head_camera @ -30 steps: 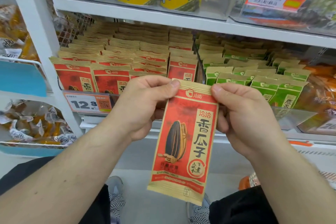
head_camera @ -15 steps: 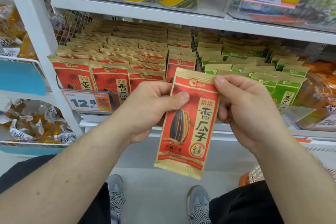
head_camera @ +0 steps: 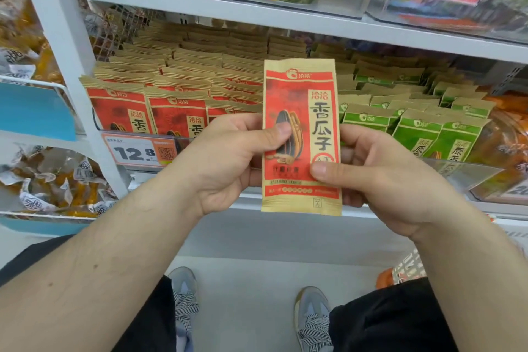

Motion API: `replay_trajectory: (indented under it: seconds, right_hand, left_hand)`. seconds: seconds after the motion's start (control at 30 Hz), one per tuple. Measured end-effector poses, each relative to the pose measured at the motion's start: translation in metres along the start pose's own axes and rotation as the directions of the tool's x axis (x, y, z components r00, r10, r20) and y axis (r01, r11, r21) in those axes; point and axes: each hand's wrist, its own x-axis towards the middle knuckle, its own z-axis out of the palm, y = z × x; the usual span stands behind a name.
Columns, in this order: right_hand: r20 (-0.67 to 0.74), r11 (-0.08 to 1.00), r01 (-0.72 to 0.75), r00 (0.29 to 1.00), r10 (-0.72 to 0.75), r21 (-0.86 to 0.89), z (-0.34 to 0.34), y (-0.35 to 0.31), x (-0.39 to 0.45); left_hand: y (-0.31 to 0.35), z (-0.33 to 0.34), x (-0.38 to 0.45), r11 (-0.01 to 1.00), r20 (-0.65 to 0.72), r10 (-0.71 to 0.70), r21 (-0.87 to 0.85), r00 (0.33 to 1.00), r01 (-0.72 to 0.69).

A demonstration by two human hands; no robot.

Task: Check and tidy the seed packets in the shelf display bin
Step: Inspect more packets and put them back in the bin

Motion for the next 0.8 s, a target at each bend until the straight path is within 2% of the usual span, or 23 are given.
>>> replay_trajectory:
  seconds: [0.17,0.37,0.57,0.8]
  right_hand:
    - [0.087,0.998,0.002,0.996,-0.007,0.059,-0.006,0.003,-0.002]
    - [0.193,0.998,0.034,0.980,-0.042,0.044,-0.006,0.000,-0.004]
    - [0.252,0.997,0.046,0.966,-0.061,0.064,-0.008,-0.001,-0.006]
    - [0.419,0.991,0.072,0.901,-0.112,0.109,-0.014,0.005,-0.003]
  left_hand:
    - [0.005,-0.011,-0.002,1.000,0.200,0.007,0.004,0.980,-0.008]
    - [0.001,-0.019,0.001,0.994,0.288,0.074,-0.099,0.955,-0.047]
    - [0.001,-0.016,0.002,0.996,0.235,0.077,-0.052,0.969,-0.066]
    - [0.000,-0.017,0.002,0.995,0.224,0.103,-0.012,0.969,-0.102]
